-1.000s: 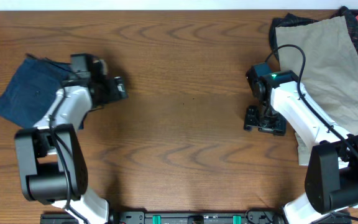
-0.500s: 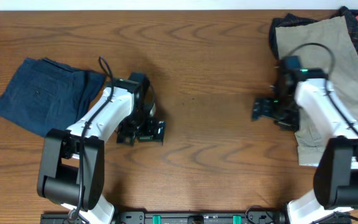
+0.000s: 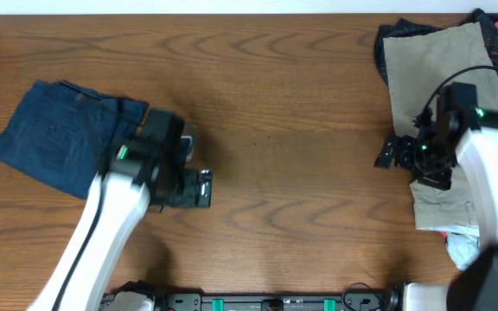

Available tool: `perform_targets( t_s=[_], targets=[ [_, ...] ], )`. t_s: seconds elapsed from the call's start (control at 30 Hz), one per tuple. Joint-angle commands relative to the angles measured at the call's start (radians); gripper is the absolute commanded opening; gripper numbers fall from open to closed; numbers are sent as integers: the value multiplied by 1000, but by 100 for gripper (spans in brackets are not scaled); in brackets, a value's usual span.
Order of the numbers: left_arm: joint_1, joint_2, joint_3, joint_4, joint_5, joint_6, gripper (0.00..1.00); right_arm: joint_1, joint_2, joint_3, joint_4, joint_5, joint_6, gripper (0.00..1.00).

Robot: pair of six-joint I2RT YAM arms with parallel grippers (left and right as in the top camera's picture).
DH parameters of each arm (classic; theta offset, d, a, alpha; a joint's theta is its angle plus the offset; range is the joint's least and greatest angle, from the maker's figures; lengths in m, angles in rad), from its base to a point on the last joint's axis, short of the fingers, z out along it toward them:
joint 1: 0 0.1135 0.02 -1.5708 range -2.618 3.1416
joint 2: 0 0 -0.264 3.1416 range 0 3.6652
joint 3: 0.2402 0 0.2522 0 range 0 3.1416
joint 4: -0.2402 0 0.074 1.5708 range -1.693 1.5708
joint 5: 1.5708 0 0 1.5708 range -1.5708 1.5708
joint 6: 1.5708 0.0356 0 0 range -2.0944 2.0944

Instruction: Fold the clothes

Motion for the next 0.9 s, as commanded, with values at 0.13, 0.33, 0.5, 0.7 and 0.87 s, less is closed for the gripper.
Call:
perform_targets(
  t_s=[0.13, 0.33, 0.5, 0.7, 0.87],
  targets=[
    [-59, -459, -164, 90, -150, -31, 98, 39, -412, -225, 195, 11, -18, 99],
    [-64, -731, -247, 233, -159, -40, 98, 53, -763, -359, 330, 24, -6, 99],
    [-64, -809, -248, 254, -160, -39, 98, 53, -935, -367, 312, 25, -7, 99],
    [-64, -809, -248, 253, -160, -39, 98, 53, -985, -367, 304, 25, -7, 99],
    [-64, -809, -248, 253, -160, -39, 98, 53, -985, -367, 304, 25, -7, 99]
  ],
)
